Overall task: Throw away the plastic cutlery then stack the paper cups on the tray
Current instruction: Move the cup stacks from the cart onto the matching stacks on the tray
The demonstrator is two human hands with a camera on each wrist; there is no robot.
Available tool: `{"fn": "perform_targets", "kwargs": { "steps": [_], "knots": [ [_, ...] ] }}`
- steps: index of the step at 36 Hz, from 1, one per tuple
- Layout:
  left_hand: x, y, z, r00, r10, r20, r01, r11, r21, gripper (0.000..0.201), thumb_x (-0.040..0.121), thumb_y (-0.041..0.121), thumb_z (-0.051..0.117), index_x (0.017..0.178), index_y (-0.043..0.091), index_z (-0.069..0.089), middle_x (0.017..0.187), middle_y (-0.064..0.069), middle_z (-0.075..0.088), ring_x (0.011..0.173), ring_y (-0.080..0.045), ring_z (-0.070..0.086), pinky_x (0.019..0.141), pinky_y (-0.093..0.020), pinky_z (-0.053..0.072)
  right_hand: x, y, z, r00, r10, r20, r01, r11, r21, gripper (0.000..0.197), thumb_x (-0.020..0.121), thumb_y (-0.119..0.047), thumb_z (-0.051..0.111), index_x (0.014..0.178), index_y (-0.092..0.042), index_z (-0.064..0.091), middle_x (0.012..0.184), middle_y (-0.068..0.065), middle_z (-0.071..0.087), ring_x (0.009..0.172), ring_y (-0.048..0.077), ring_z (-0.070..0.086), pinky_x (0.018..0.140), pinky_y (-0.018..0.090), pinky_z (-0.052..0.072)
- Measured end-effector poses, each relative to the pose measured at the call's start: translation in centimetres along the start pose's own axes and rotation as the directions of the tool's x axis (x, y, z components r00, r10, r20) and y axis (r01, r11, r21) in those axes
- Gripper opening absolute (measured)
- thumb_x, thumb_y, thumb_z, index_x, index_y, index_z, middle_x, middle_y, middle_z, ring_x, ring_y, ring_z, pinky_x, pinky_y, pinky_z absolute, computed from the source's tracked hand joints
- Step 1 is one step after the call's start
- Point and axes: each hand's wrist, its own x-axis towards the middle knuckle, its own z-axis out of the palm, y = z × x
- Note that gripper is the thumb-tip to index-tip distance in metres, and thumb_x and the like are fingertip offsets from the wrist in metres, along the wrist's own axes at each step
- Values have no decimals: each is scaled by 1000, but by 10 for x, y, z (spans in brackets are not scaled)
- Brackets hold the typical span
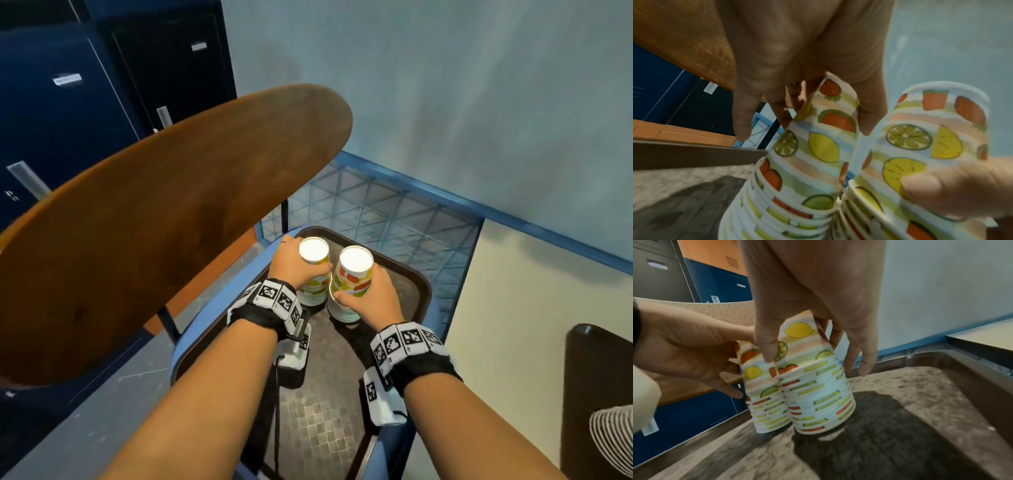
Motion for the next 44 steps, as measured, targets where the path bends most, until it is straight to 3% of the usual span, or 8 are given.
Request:
{"fn": "perform_targets", "kwargs": {
  "steps": [10, 19, 23, 27, 30, 33, 36, 44],
  "knots": [
    [-49, -22, 18, 978, -139, 157, 174, 956, -235, 87, 54, 13, 87, 127, 15, 41, 129, -8, 56, 123, -25, 50, 106, -43, 39, -35, 17, 3, 994, 103, 34, -108, 976, 187, 79, 61, -17, 84, 126, -16, 39, 123, 5, 59, 103, 12, 54, 88, 24, 39],
    [-82, -26, 22, 981, -115, 157, 148, 964, -222, 81, 56, 18, 86, 125, 19, 43, 125, -4, 60, 118, -21, 55, 101, -36, 43, -58, 17, -5, 994, 107, 21, -109, 977, 185, 75, 62, -20, 83, 125, -18, 42, 122, 5, 62, 112, 20, 58, 86, 21, 38],
    [-97, -26, 21, 985, -78, 157, 118, 956, -268, 78, 53, 20, 88, 115, 31, 41, 122, -2, 62, 115, -20, 57, 102, -44, 44, -74, 16, -10, 995, 98, 2, -95, 964, 250, 74, 62, -22, 83, 125, -19, 43, 121, 3, 62, 102, 12, 57, 84, 22, 39],
    [-115, -18, 20, 988, -22, 152, 68, 950, -304, 75, 57, 15, 86, 111, 35, 39, 117, 1, 61, 113, -17, 57, 101, -39, 44, -94, 16, -25, 998, 66, -9, -61, 959, 276, 72, 64, -24, 82, 124, -22, 44, 112, -6, 61, 98, 6, 55, 75, 6, 40],
    [-132, -2, 19, 980, 45, 196, 29, 934, -356, 78, 47, 23, 88, 108, 40, 41, 108, 9, 61, 107, -14, 59, 98, -35, 46, -113, 21, -44, 999, 34, -34, -22, 951, 309, 72, 61, -25, 84, 121, -24, 45, 114, -5, 64, 97, 4, 59, 80, 8, 45],
    [-154, 24, 23, 962, 111, 249, 0, 913, -408, 87, 31, 41, 78, 111, 31, 46, 100, 17, 62, 93, 1, 60, 81, -12, 47, -138, 30, -73, 998, 39, -53, -18, 934, 357, 69, 61, -25, 84, 118, -28, 47, 110, -10, 64, 96, -3, 60, 83, 8, 48],
    [-171, 42, 28, 937, 176, 303, -33, 906, -422, 92, 32, 39, 80, 117, 20, 49, 103, 13, 65, 93, 3, 62, 82, -15, 48, -164, 37, -100, 997, 42, -71, -12, 925, 381, 65, 59, -28, 85, 112, -37, 49, 113, -11, 65, 104, 5, 61, 93, 29, 51],
    [-226, 115, 79, 841, 322, 435, -122, 895, -429, 83, 43, 28, 82, 119, 10, 53, 103, 7, 70, 94, 2, 66, 79, -13, 51, -247, 76, -192, 984, 55, -170, 27, 895, 446, 61, 61, -11, 83, 104, -39, 50, 107, -15, 65, 95, -7, 62, 75, 6, 49]
  ]
}}
